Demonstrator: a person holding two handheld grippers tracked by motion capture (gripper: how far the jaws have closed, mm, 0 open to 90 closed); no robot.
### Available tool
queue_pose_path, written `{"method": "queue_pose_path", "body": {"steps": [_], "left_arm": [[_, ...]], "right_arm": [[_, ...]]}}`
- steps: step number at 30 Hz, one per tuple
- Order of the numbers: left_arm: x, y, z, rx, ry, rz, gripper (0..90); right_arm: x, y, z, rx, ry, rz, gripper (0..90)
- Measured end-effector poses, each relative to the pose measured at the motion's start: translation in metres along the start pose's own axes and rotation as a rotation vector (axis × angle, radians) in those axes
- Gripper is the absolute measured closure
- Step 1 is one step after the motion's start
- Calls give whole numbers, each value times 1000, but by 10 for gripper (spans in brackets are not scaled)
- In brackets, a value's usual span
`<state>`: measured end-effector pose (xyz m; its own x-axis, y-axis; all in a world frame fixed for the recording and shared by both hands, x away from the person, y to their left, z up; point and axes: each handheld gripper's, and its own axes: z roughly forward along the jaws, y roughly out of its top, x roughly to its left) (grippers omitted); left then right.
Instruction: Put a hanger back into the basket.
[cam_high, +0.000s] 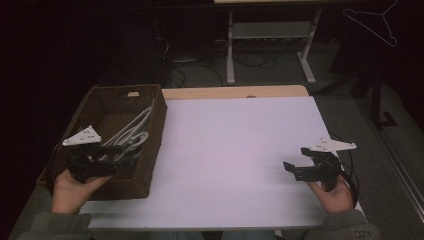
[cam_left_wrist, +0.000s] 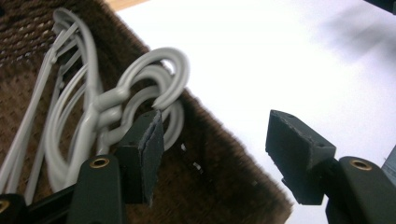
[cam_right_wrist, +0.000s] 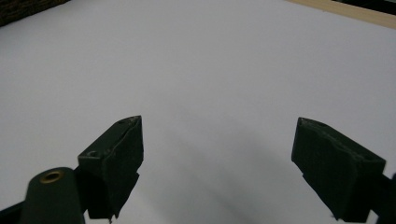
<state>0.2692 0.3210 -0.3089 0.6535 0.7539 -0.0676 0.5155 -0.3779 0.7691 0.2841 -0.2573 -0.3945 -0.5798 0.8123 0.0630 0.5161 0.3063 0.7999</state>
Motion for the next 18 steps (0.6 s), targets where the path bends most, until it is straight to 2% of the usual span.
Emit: {"method": "queue_pose_path", "body": {"steps": [10, 13, 14, 16, 18], "left_arm": [[-27, -2, 17, -56, 18, 1, 336], [-33, -2, 20, -59, 27, 16, 320], [-39, -3, 24, -66, 29, 13, 320], [-44, -4, 28, -74, 34, 36, 313], [-49, -5, 32, -80, 29, 32, 307]], "right_arm": [[1, 0, 0, -3, 2, -2, 159], [2, 0, 0, -4, 2, -5, 159], [2, 0, 0, -4, 1, -1, 159], [2, 0, -1, -9, 2, -6, 159], [2, 0, -2, -10, 2, -6, 158]]}}
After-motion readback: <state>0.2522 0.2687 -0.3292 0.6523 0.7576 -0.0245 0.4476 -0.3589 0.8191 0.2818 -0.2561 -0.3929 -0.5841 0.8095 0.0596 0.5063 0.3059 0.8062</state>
